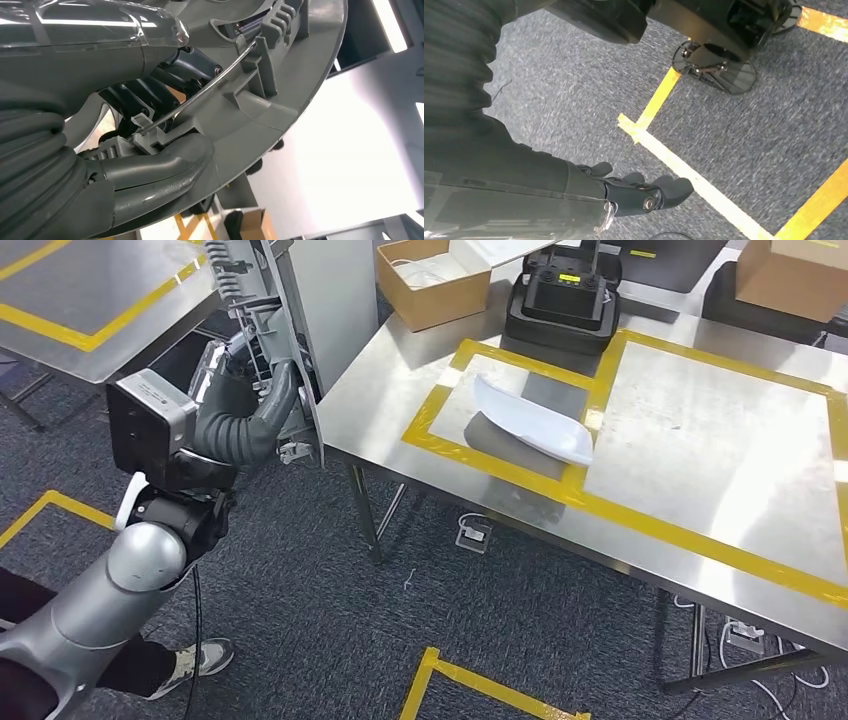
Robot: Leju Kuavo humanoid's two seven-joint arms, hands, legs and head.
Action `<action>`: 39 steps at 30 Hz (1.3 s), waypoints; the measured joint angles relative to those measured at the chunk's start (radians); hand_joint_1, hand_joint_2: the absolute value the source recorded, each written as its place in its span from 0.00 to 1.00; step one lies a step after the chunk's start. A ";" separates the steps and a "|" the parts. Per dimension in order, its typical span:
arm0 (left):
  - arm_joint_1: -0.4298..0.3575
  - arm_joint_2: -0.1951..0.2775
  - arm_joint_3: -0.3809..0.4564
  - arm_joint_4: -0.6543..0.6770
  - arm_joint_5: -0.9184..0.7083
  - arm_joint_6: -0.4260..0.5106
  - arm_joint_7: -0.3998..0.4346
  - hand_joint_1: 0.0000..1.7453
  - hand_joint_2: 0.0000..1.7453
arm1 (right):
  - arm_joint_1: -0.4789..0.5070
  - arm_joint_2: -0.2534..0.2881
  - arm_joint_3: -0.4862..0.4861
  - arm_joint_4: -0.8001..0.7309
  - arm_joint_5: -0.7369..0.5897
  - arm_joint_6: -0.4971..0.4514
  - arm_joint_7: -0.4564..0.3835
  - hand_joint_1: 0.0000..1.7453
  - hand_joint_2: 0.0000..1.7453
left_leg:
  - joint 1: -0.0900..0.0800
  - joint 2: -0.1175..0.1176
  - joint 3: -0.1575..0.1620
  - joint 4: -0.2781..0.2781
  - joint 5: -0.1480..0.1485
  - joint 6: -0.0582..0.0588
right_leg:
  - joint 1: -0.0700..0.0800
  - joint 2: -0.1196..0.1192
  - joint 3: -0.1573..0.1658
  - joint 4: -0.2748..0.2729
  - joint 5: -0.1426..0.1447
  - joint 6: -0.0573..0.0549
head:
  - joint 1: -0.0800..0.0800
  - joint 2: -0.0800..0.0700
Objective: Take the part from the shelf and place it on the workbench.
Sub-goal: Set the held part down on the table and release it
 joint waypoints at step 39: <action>0.020 -0.001 0.005 -0.014 -0.002 -0.008 0.000 1.00 1.00 | 0.004 -0.004 0.000 0.000 -0.009 0.024 -0.001 0.00 1.00 | 0.021 -0.037 0.030 -0.009 -0.016 0.008 | -0.027 0.058 -0.139 0.246 -0.078 0.043 | 0.003 0.000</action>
